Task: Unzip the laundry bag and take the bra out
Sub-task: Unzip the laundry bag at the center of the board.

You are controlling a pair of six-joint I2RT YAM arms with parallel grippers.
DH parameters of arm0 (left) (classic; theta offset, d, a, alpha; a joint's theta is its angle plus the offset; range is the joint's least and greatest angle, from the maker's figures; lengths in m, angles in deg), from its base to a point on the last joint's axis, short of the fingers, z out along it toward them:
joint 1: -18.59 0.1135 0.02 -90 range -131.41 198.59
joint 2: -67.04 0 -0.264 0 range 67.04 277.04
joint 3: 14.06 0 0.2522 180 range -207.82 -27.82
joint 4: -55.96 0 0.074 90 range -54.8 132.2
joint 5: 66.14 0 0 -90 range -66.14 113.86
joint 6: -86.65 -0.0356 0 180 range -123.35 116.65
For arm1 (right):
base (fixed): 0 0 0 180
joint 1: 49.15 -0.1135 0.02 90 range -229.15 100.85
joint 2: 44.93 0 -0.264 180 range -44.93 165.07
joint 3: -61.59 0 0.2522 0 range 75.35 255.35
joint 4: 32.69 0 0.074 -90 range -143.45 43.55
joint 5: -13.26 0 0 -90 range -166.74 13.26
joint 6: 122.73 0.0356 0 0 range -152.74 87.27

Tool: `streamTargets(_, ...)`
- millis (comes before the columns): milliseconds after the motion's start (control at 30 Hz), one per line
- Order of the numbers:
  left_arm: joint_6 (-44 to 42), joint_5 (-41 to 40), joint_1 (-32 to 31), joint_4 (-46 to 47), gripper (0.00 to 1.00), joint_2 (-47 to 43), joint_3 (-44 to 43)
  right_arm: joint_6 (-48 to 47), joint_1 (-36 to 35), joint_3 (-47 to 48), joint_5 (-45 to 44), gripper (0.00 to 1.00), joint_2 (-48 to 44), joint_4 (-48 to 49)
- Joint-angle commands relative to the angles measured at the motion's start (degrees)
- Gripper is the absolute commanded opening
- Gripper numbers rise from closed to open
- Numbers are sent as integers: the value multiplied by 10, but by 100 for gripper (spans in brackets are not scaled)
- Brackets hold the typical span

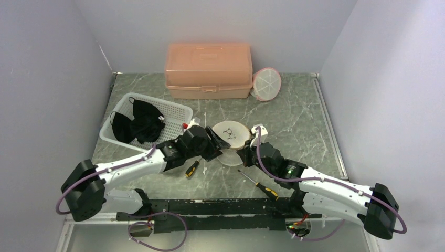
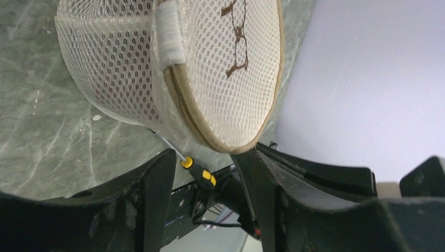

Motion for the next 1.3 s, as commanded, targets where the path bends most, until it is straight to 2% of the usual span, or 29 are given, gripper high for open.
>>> streamTargets(0,62,-73,-19,-13,56,31,-52,-12,-3,2,3,0,-3,20)
streamTargets(367,76,-90,-26,-21,37,94,-88,-13,-4,-10,-1,0,-21,19)
streamTargets(567,67,-103,-26,-8,19,94,-78,-18,-3,-14,-4,0,-39,-2)
streamTargets(700,13,-112,-25,-31,4,84,-97,-32,-4,-13,0,0,-46,-6)
streamTargets(933,-53,-77,2,-47,3,60,-101,-37,-3,-2,-23,0,-20,-24)
streamTargets(1267,-126,91,85,-15,3,66,-86,-12,-1,-24,-87,0,-30,-22)
